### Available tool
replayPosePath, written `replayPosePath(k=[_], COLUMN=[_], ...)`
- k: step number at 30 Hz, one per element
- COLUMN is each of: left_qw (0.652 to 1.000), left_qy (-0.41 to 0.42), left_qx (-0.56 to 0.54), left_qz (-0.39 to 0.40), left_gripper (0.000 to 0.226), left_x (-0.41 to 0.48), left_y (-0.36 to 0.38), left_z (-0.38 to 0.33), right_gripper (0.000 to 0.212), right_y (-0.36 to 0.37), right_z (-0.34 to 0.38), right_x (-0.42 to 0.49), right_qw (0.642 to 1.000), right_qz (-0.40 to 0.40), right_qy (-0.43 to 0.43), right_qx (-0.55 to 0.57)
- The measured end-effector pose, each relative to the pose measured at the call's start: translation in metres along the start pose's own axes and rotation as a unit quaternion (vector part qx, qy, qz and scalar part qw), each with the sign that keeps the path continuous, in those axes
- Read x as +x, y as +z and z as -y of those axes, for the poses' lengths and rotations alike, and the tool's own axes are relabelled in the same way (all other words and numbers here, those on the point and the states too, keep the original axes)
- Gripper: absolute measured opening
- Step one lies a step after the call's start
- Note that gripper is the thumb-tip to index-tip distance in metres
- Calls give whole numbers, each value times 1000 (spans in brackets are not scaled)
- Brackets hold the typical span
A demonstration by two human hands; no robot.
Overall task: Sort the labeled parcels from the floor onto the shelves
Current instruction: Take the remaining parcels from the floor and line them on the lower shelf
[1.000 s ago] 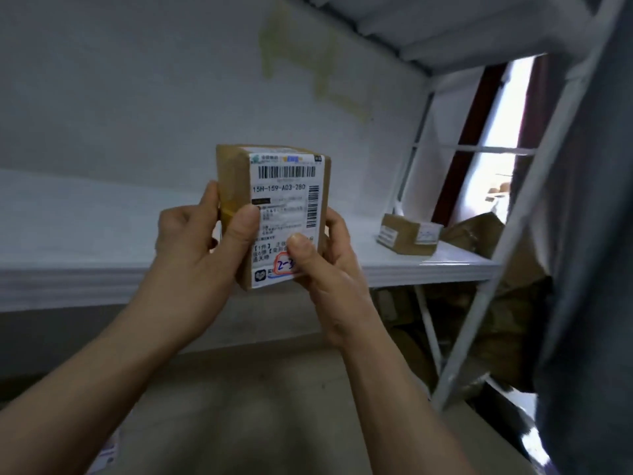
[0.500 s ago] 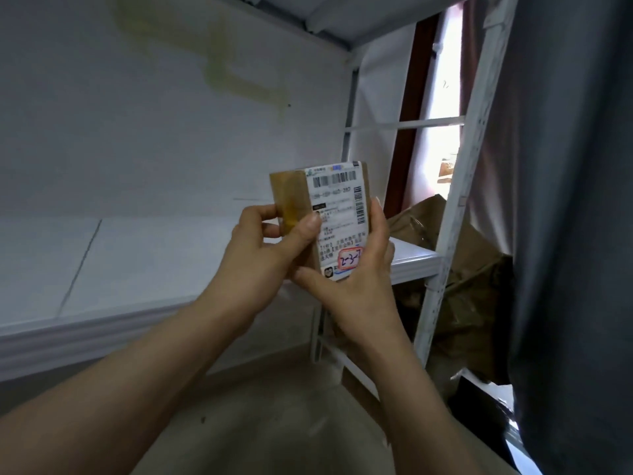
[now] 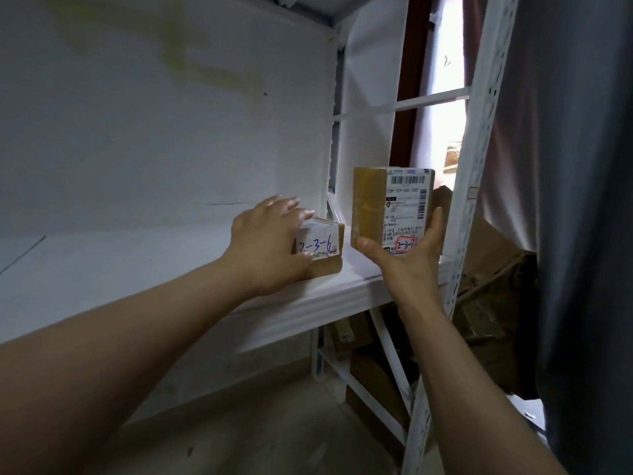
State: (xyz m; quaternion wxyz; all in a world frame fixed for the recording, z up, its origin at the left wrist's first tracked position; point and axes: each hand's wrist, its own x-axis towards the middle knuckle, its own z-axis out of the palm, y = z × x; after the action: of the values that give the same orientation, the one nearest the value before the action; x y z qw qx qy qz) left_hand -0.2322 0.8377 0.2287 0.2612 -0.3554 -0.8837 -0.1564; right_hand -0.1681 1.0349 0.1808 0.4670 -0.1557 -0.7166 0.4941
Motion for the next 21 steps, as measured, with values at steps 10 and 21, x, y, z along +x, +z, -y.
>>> replayPosePath(k=[10,21], left_qw=[997,987], left_qy=[-9,-100], left_qx=[-55,-90], left_qz=[-46,-83], left_gripper=[55,58], left_x=[-4,0], left_y=[29,32], left_z=[15,25], right_gripper=[79,91], right_y=[25,43], right_z=[-36,5], right_x=[30,66], right_qw=[962,961], right_qz=[140,143], right_qy=[19,-111], right_qx=[-236,-208])
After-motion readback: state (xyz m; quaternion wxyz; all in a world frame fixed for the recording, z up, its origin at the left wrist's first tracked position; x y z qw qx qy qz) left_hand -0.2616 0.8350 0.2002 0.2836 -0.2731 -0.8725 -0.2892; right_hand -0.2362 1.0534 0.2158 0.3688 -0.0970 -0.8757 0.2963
